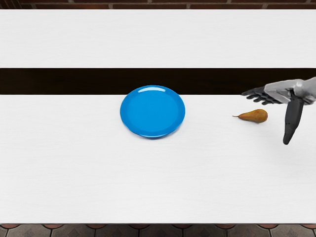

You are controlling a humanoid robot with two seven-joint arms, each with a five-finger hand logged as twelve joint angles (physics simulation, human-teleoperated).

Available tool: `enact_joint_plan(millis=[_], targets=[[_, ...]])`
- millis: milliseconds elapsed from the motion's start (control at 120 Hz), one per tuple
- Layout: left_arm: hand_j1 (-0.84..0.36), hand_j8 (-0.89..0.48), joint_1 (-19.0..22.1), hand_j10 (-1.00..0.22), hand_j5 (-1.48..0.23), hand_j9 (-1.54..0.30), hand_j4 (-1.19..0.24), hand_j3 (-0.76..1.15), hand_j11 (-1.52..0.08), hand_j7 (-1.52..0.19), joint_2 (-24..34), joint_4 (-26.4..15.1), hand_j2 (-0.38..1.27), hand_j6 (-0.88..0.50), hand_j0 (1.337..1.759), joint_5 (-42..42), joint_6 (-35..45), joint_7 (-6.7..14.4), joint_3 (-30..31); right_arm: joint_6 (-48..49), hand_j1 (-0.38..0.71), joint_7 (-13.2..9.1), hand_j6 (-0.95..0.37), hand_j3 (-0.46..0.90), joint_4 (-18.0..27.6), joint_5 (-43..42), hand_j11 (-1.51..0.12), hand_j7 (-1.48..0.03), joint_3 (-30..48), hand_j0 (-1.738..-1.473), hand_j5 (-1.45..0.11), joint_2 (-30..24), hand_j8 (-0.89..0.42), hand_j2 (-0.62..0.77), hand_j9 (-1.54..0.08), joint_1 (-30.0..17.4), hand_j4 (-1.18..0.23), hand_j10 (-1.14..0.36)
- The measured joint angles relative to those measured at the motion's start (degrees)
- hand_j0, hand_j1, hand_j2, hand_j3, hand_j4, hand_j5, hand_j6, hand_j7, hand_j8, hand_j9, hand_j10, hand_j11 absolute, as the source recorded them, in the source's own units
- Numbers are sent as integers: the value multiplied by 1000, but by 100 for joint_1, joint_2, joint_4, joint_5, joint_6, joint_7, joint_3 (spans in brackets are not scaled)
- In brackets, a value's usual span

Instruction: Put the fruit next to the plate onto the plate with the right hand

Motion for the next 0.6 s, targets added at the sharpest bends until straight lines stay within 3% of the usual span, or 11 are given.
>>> enact_joint_plan(millis=[367,517,600], targets=[[325,-21,0,-21,-27,-27,-21,0,-27,-27,0,0,4,-21,1658,0,-1,0,0,0,-349,-12,-9,0,22,-13,0,0,133,-1658,-1,10,-7,0,-1,152,-7,-5],[325,-21,0,-21,-27,-27,-21,0,-27,-27,0,0,4,-21,1658,0,-1,0,0,0,-349,-271,-8,0,27,64,0,0,171,-1658,-1,2,-7,0,-1,287,-6,-5],[325,-21,5,-21,-27,-27,-21,0,-27,-27,0,0,4,-21,1658,0,-2,0,0,-42,-349,-534,-8,0,32,98,0,0,176,-1658,-1,38,-7,0,-1,306,-6,-5]])
